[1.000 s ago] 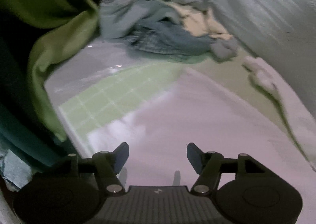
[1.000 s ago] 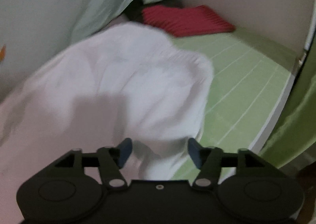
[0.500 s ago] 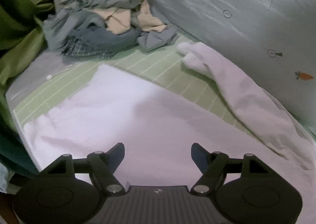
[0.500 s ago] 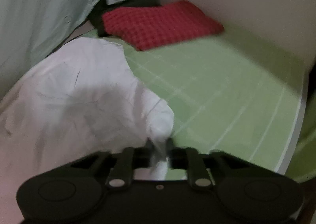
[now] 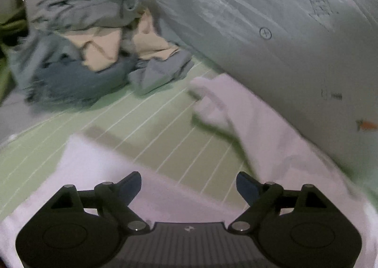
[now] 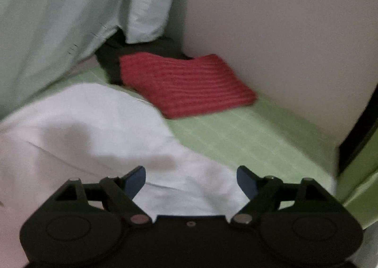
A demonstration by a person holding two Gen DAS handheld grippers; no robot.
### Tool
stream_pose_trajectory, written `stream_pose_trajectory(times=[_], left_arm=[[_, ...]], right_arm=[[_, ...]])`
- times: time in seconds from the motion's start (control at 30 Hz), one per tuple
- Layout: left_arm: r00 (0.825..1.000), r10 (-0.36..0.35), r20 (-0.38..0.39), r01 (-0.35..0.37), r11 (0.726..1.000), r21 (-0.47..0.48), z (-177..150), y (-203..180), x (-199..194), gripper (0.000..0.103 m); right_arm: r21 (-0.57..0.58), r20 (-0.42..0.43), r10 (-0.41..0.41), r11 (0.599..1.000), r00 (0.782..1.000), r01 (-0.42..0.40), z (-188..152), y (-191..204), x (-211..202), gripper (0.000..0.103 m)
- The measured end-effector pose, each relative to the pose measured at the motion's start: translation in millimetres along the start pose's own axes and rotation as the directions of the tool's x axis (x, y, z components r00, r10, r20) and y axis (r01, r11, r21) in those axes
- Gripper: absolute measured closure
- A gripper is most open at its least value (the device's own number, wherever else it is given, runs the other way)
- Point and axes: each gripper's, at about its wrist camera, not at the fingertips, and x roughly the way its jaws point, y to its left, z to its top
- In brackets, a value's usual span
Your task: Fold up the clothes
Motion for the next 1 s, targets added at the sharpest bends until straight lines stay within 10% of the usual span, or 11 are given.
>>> stream_pose_trajectory(times=[0.33,0.47,0.5,0.57,0.83,1.0], left_arm=[[0.982,-0.157,-0.107,0.141,0.979,-0.148,52,-52,133,0.018],[0.981,-0.116,-0.156,0.082,0.974,-0.209,53,-59,157,0.053],[0.98,-0.128,-0.154,0.09,0.969,-0.232,52,-57,157,0.078],[0.978,-0.149,-0.146,0.107,0.959,-0.262,50,-54,153,0.097],[0.978,-0.205,-0.045,0.19,0.956,-0.223,33,-36,66,0.099],[0.975,-0.171,-0.144,0.144,0.973,-0.183,-21,-10,13,0.099]], right_arm=[[-0.055,-0.094,0.01,0.998,0.996,-0.015,1,75,11,0.018],[-0.097,-0.103,-0.011,0.995,0.995,0.001,5,81,13,0.018],[-0.098,-0.101,-0.01,0.995,0.995,0.0,6,81,13,0.018],[-0.097,-0.096,-0.009,0.995,0.995,-0.001,9,79,13,0.018],[-0.061,-0.072,0.035,0.997,0.997,-0.04,10,66,6,0.018],[-0.042,-0.085,0.069,0.996,0.994,-0.073,-5,58,0,0.018]])
